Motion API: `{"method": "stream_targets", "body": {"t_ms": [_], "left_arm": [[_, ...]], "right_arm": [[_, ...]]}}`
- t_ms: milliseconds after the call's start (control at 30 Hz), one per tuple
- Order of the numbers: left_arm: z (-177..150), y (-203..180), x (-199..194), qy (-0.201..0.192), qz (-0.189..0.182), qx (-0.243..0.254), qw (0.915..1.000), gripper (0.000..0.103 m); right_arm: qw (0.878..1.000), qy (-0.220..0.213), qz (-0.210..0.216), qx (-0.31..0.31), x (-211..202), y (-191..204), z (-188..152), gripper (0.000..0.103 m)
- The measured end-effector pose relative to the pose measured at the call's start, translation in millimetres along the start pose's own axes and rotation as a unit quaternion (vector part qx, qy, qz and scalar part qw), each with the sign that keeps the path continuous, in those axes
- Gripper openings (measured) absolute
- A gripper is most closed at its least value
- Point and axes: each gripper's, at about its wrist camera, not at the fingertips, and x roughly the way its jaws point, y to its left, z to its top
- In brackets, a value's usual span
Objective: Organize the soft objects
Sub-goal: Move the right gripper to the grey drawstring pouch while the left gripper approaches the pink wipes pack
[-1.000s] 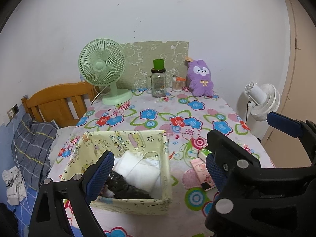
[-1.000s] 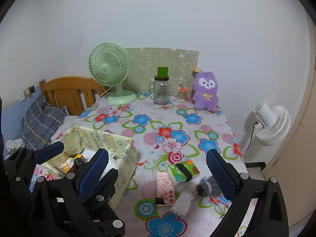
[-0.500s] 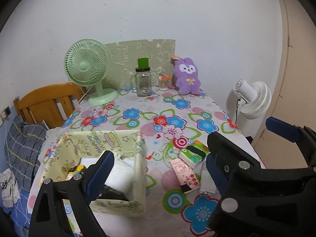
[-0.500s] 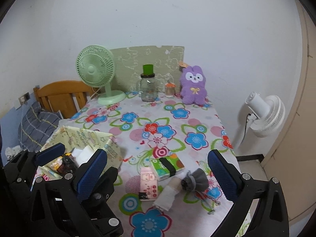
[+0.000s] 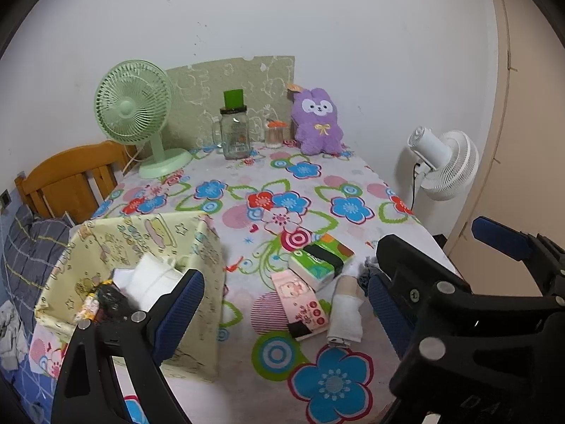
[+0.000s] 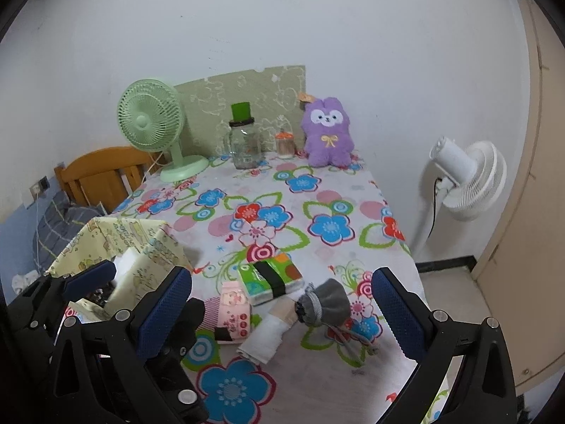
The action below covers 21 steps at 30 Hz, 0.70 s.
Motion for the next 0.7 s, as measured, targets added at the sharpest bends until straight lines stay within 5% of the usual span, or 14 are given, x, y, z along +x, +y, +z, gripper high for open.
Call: {"method": "stream_targets", "body": {"t_ms": [700], "left_arm": [[-22, -35, 58, 0.080, -0.019, 0.029, 0.9962, 0.095]], "right_arm": [[0.999, 0.038, -0.012, 0.003, 40, -33, -30, 0.102]]}}
